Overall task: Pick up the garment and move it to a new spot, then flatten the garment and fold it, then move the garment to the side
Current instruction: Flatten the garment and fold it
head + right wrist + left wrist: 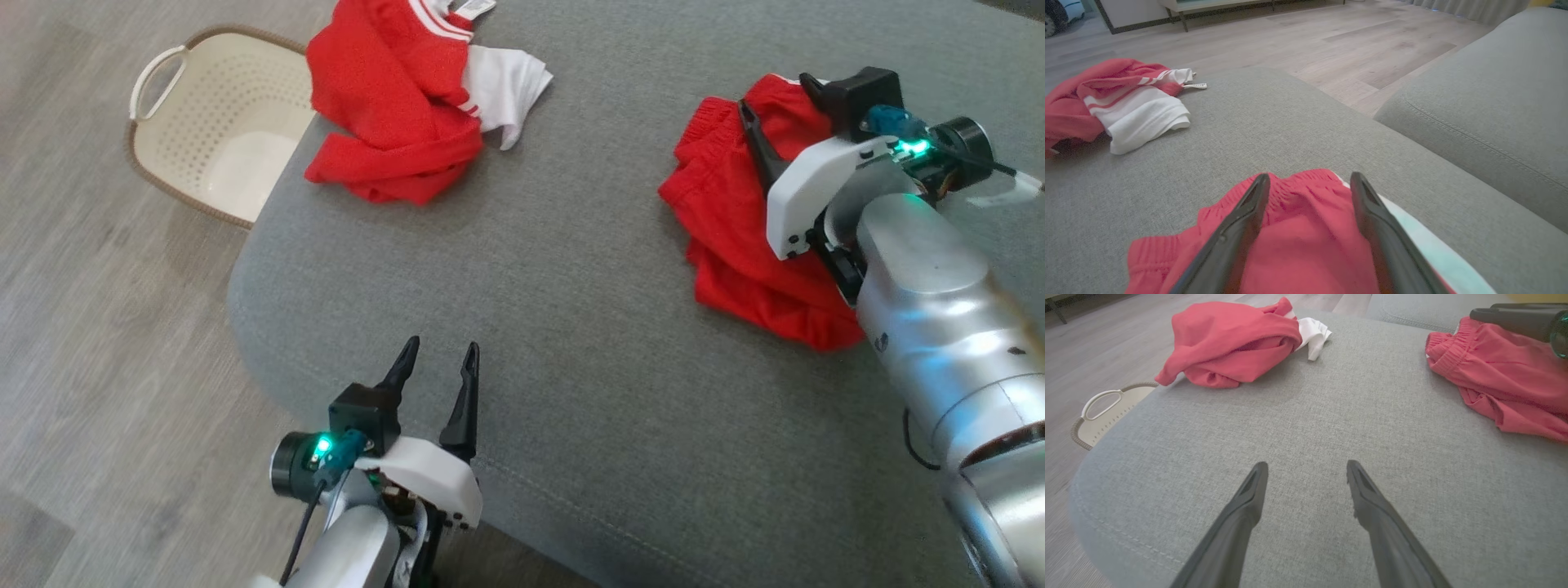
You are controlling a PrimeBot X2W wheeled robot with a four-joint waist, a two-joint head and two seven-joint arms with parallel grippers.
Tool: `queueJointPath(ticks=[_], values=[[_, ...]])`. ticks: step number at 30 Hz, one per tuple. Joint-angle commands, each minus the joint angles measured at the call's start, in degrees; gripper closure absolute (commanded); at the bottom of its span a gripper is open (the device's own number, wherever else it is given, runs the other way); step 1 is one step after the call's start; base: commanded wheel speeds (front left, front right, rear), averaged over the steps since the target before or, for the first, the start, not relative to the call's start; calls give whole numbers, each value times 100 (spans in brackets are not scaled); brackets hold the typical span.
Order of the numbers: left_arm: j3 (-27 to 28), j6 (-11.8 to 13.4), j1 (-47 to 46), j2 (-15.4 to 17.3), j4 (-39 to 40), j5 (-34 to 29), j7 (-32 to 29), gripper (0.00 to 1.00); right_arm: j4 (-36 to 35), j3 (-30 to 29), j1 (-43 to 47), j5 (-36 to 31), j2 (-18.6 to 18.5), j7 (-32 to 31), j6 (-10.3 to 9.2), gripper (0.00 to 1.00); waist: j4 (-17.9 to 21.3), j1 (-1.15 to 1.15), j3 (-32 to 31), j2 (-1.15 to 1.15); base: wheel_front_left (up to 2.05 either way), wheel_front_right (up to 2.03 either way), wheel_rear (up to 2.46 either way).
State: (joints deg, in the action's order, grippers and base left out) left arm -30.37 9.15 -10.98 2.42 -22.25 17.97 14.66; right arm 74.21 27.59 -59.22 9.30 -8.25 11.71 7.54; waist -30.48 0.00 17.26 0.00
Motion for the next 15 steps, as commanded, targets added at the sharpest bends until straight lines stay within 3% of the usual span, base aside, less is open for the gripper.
queueJointPath(ticks=[1, 9, 15], values=[[234, 63, -143, 45, 168, 12, 34, 0, -91, -76, 69, -79, 92, 133, -5, 0, 73, 0, -12, 0, 0, 0, 0], [336, 49, -171, 45, 213, -89, 34, 0, -292, -202, 526, -45, 378, 309, -5, 0, 408, 0, -102, 0, 0, 0, 0], [447, 60, -149, 45, 200, -223, 34, 0, -1154, -689, 1036, 285, 438, 327, -5, 0, 675, 0, -315, 0, 0, 0, 0]])
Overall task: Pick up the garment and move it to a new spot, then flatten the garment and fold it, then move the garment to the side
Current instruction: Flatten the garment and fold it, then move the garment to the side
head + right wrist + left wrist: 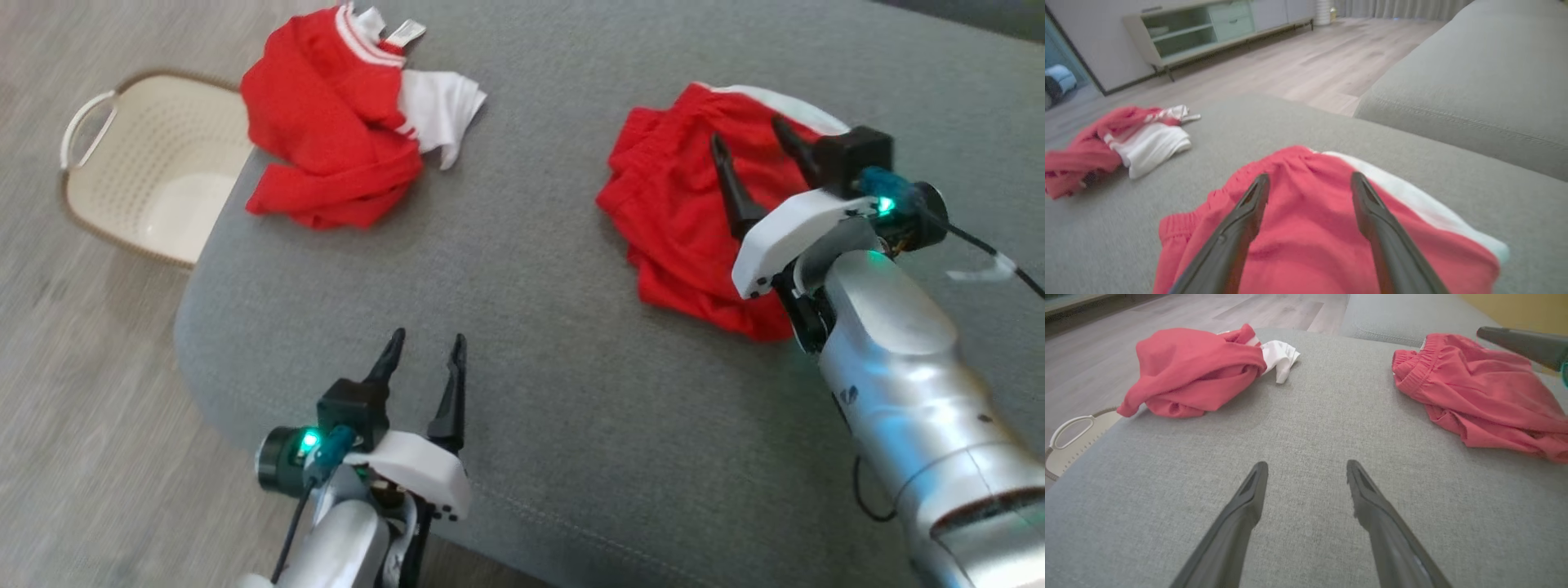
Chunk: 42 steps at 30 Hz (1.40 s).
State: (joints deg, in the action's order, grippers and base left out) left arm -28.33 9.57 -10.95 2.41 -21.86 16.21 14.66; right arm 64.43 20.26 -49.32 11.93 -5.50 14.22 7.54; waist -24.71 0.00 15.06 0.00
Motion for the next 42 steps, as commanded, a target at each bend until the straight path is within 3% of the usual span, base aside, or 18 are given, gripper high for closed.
queueJointPath(ticks=[1, 16, 31, 42], values=[[287, 15, -131, 47, 152, -89, 34, 0, -378, -93, 169, 65, 169, 75, -5, 0, 164, 0, -153, 0, 0, 0, 0], [1108, -22, 189, 47, 44, -623, 34, 0, -2437, -1985, 2194, -255, 257, 77, -5, 0, 1338, 0, -912, 0, 0, 0, 0], [1777, 23, 627, 47, -29, -868, 34, 0, -2976, -1830, 3345, 432, 261, 77, -5, 0, 2097, 0, -1299, 0, 0, 0, 0], [1774, -43, 675, 47, -55, -966, 34, 0, -2971, -1658, 3424, 392, 262, 77, -5, 0, 1955, 0, -1280, 0, 0, 0, 0]])
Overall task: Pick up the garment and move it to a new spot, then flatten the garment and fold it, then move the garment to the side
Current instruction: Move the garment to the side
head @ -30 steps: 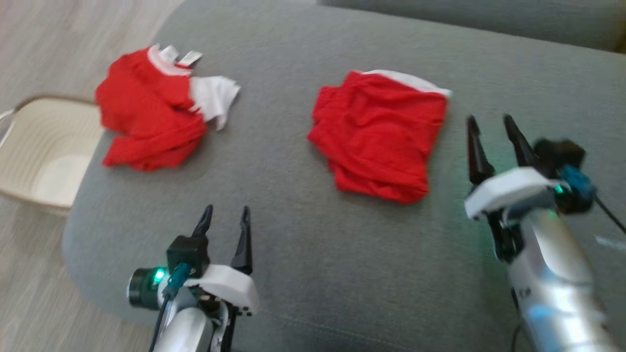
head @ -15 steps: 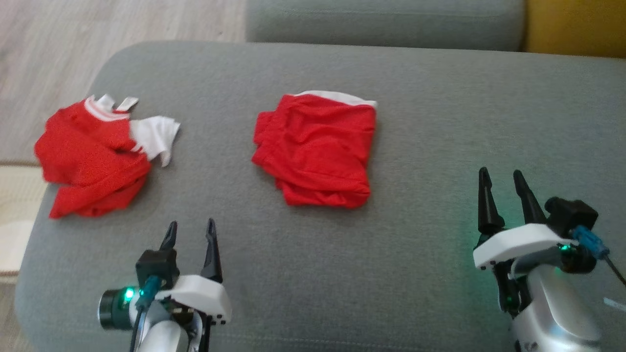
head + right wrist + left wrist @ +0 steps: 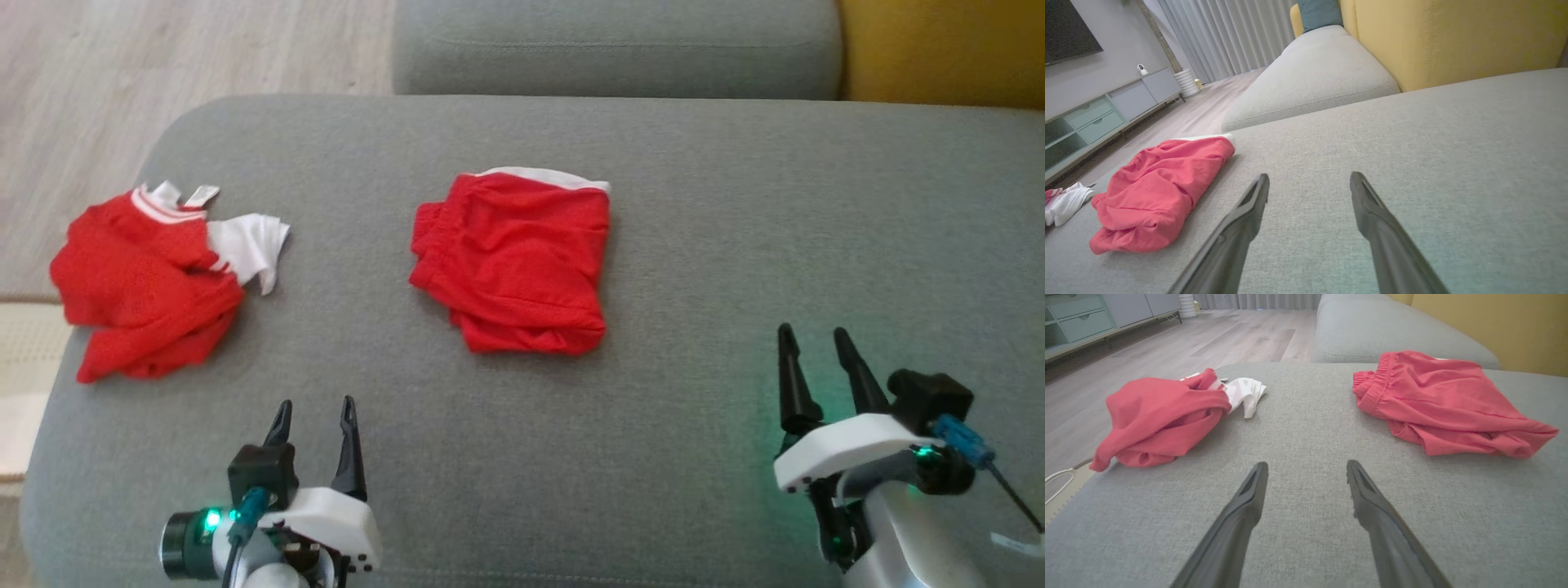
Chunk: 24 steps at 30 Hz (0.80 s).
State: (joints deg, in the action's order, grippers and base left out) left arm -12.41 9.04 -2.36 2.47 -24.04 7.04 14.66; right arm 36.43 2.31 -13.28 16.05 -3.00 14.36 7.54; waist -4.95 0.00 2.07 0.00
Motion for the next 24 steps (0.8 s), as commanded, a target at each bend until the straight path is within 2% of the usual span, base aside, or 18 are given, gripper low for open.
queueJointPath(ticks=[1, 7, 16, 20, 24], values=[[156, 5, -200, 41, 171, -53, 34, 0, -162, 183, -208, -32, 12, 63, -5, 0, -77, 0, 60, 0, 0, 0, 0], [-185, -88, -438, 41, 222, -3, 34, 0, 211, 505, -674, -158, 12, 63, -5, 0, -645, 0, 410, 0, 0, 0, 0], [-705, -70, -592, 41, 209, 249, 34, 0, 1134, 844, -1624, -420, 12, 63, -5, 0, -1489, 0, 734, 0, 0, 0, 0], [-803, -66, -648, 41, 199, 339, 34, 0, 1655, 762, -2014, -637, 12, 63, -5, 0, -1766, 0, 880, 0, 0, 0, 0], [-870, -114, -673, 41, 140, 429, 34, 0, 2383, 275, -2370, -1090, 13, 60, -5, 0, -1955, 0, 974, 0, 0, 0, 0]])
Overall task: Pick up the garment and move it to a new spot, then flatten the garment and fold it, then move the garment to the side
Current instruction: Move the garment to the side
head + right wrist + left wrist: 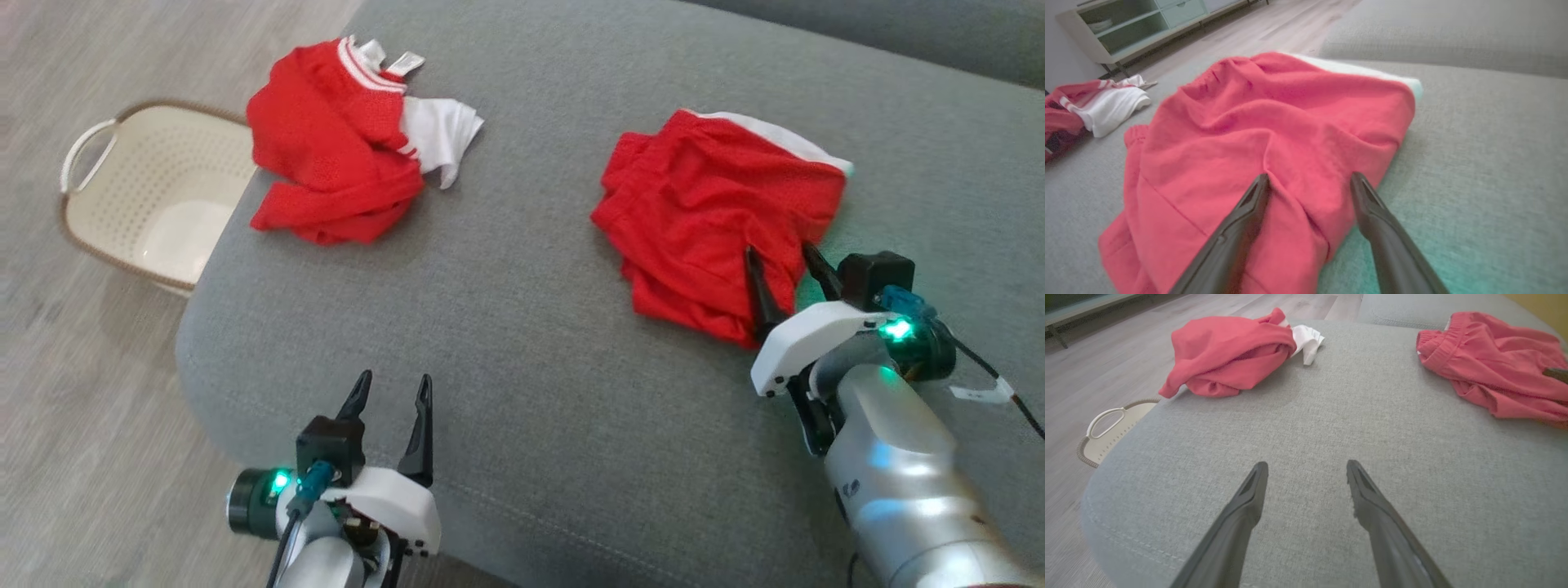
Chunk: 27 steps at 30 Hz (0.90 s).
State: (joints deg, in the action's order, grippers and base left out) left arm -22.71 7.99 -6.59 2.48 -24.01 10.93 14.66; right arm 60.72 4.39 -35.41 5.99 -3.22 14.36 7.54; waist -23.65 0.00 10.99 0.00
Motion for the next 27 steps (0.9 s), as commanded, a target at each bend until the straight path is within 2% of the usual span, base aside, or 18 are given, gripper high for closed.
queueJointPath(ticks=[1, 8, 9, 10, 11, 12, 20, 24, 27], values=[[158, -11, -249, 40, 131, 41, 34, 0, 96, -32, -206, -174, 35, 50, -5, 0, -98, 0, 101, 0, 0, 0, 0], [73, -11, -308, 40, 174, 80, 34, 0, 711, -679, -364, -695, 35, 31, -5, 0, -118, 0, 193, 0, 0, 0, 0], [59, -7, -324, 40, 172, 85, 34, 0, 778, -680, -364, -710, 35, 32, -5, 4, -113, 0, 197, 0, 0, 0, 0], [47, -1, -338, 40, 167, 92, 34, 0, 841, -675, -365, -707, 35, 33, -5, 30, -105, 0, 193, 0, 0, 0, 0], [39, 1, -350, 40, 161, 97, 34, 0, 891, -650, -371, -720, 35, 34, -5, 69, -91, 0, 190, 0, 0, 0, 0], [33, -4, -363, 40, 154, 96, 34, 0, 928, -627, -385, -723, 35, 35, -5, 100, -74, 0, 193, 0, 0, 0, 0], [136, -12, -358, 40, 124, 36, 34, 0, 892, -557, -545, -647, 35, 57, -5, 100, 299, 0, 40, 0, 0, 0, 0], [217, -41, -249, 40, 107, -18, 34, 0, 709, -314, -499, -444, 35, 61, -5, 100, 813, 0, -156, 0, 0, 0, 0], [270, -52, -233, 40, 146, -47, 34, 0, 636, 73, -440, -194, 35, 62, -5, 100, 1377, 0, -249, 0, 0, 0, 0]])
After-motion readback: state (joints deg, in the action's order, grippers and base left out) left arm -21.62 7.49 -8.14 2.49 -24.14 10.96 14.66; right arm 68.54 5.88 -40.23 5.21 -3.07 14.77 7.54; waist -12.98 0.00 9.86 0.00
